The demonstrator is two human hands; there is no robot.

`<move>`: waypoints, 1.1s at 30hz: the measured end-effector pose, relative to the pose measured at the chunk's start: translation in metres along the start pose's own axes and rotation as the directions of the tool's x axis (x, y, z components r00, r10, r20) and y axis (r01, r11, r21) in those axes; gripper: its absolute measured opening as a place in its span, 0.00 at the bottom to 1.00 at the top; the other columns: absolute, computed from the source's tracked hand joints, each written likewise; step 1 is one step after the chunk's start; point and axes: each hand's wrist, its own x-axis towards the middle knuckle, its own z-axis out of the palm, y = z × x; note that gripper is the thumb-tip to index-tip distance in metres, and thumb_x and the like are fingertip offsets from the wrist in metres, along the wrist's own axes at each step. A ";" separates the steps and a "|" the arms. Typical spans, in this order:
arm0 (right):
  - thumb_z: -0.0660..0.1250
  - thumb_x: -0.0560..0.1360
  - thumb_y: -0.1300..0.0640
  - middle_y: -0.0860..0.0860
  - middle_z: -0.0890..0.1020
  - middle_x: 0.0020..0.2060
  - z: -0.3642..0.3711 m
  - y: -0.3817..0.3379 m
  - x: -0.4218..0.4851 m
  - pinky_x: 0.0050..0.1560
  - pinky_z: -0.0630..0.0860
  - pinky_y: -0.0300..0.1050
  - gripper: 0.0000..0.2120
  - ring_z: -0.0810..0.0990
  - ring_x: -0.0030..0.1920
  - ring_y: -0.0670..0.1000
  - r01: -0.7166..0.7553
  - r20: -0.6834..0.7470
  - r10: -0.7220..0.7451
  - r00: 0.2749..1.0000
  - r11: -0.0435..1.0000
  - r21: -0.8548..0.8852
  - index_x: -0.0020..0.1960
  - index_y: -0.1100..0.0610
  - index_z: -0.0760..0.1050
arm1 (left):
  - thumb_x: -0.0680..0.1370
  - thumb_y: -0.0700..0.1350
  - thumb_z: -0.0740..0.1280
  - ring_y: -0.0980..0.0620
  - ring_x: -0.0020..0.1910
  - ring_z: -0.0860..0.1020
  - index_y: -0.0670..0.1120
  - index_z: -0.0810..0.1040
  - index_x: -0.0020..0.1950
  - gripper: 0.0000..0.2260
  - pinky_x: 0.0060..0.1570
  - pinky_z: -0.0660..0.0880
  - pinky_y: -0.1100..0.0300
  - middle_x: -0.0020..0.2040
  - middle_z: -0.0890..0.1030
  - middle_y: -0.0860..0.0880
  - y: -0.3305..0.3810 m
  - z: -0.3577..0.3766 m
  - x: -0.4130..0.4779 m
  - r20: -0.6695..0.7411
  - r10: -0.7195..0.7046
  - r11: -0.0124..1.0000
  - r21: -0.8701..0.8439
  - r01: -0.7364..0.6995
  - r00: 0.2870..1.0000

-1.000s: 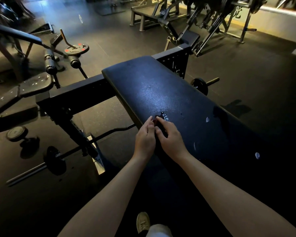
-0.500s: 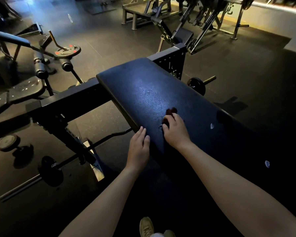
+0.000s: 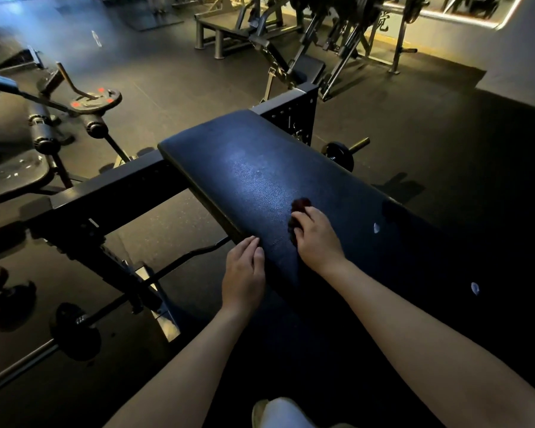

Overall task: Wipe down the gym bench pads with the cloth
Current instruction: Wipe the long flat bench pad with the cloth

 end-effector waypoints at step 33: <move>0.66 0.79 0.57 0.53 0.78 0.61 -0.019 0.023 -0.014 0.61 0.75 0.54 0.14 0.76 0.62 0.58 0.035 0.067 -0.041 0.997 0.996 0.083 0.64 0.53 0.79 | 0.86 0.48 0.57 0.60 0.77 0.59 0.46 0.66 0.79 0.20 0.79 0.54 0.56 0.79 0.64 0.51 0.025 0.015 -0.046 0.021 -0.106 0.991 -0.074 0.108 0.994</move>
